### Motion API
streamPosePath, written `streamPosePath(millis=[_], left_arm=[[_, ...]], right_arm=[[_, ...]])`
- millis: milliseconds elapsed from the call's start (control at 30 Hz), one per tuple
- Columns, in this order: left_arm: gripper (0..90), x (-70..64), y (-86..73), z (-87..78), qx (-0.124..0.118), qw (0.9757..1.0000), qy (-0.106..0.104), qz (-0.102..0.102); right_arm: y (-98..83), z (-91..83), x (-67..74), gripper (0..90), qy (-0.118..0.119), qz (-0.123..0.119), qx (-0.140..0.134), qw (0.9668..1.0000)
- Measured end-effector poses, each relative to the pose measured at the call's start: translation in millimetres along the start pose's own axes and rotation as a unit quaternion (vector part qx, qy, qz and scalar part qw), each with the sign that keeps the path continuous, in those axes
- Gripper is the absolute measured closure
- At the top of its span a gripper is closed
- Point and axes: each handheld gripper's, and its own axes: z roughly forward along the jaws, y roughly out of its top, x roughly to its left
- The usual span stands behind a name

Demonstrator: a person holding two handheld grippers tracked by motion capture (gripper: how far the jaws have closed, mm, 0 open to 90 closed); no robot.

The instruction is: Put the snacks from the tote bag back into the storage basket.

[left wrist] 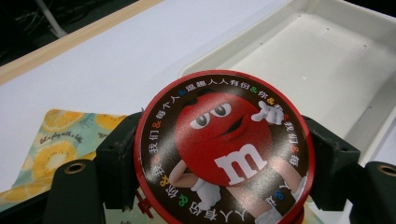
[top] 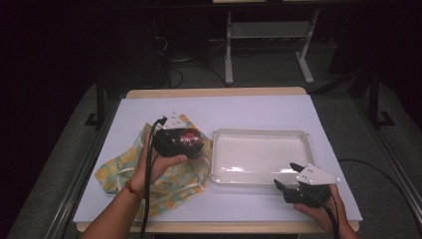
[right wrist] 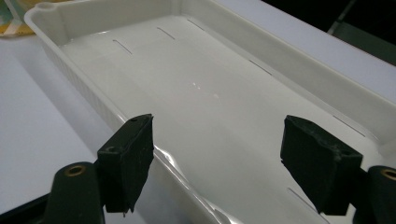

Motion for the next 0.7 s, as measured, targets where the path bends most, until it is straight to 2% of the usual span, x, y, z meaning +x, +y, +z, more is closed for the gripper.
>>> streamPosePath(millis=[700], left_arm=[[25.5,-12.5,10.2,12.1,0.001,0.9998,-0.014,0.014]], right_arm=[[0.1,-0.5,0.0,25.0,0.000,0.001,-0.001,1.0000]])
